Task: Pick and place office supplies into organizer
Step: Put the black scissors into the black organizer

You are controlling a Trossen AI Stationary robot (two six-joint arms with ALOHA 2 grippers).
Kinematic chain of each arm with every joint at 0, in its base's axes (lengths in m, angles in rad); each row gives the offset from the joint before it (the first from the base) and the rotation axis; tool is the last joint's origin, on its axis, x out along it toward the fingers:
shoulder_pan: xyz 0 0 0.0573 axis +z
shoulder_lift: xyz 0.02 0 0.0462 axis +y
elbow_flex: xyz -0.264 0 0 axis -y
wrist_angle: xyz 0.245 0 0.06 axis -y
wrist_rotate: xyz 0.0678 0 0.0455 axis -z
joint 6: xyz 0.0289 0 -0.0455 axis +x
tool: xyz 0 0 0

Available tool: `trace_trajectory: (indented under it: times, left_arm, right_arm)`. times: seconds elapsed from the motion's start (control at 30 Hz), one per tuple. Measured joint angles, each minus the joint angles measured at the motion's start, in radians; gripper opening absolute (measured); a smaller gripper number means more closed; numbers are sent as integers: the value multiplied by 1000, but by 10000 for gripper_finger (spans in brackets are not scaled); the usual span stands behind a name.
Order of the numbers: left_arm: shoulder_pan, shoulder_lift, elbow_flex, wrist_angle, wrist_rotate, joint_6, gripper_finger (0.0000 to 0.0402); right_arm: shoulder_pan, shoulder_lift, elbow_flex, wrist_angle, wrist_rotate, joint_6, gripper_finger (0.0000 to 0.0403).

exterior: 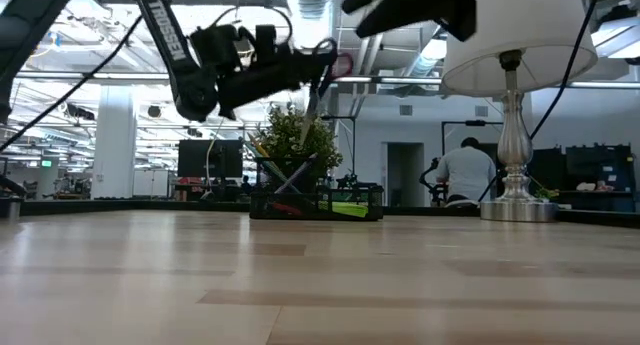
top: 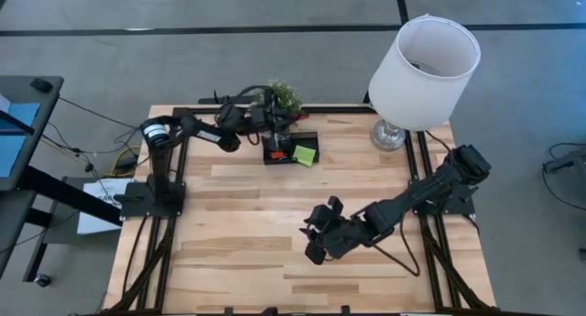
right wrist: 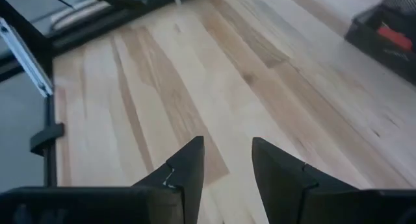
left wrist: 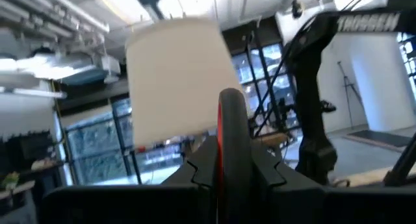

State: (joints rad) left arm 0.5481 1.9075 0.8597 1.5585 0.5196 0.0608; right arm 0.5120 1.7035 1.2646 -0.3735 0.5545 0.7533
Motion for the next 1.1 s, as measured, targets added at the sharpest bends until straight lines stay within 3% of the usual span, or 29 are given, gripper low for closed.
trace_trajectory:
  times: [0.3,0.87,1.1]
  left_arm:
    - [56,58,-25,-44,25,-35,23]
    - [54,52,-28,-433,-61,59,25]
    - [51,53,-28,-439,-64,33,42]
  right_arm:
    - [13,0,0,-75,23,67,121]
    - [8,0,0,-84,23,85,121]
    - [9,0,0,-84,23,86,121]
